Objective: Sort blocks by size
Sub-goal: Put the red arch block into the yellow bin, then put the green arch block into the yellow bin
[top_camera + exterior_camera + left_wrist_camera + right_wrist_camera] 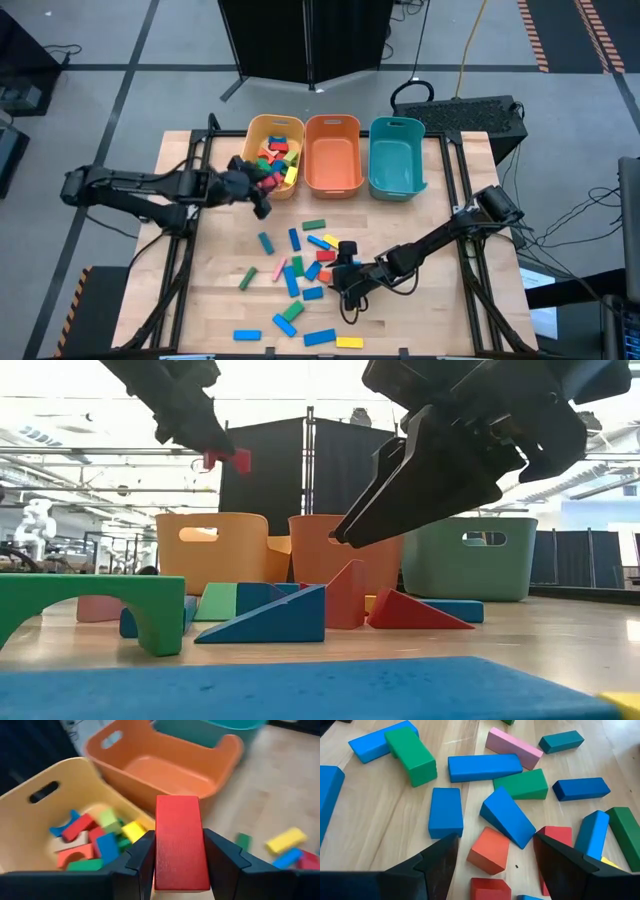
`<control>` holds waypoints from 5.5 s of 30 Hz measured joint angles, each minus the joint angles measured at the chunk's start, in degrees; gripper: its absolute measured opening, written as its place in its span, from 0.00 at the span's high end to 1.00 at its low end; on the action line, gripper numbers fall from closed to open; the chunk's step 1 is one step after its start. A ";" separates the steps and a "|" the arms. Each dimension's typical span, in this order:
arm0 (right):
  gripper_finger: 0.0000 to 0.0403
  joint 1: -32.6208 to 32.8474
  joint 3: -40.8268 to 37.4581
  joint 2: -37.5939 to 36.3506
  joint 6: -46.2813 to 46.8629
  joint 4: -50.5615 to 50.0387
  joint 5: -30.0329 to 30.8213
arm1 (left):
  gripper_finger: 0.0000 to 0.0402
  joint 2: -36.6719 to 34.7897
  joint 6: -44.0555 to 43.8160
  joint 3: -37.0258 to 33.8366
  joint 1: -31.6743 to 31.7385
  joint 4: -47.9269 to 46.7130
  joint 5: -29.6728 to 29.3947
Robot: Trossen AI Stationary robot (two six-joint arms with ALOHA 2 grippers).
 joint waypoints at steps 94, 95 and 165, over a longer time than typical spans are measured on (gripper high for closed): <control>0.39 -12.72 0.02 2.73 -12.67 3.06 -7.78 | 0.39 29.69 -42.55 2.38 -38.58 12.71 -3.43; 0.39 -12.72 0.02 2.73 -12.28 3.06 -7.78 | 0.39 30.66 -41.83 2.38 -39.15 14.70 -3.63; 0.39 -8.41 0.02 2.68 -9.55 5.00 -7.48 | 0.68 55.19 -47.91 22.21 -45.03 1.65 1.03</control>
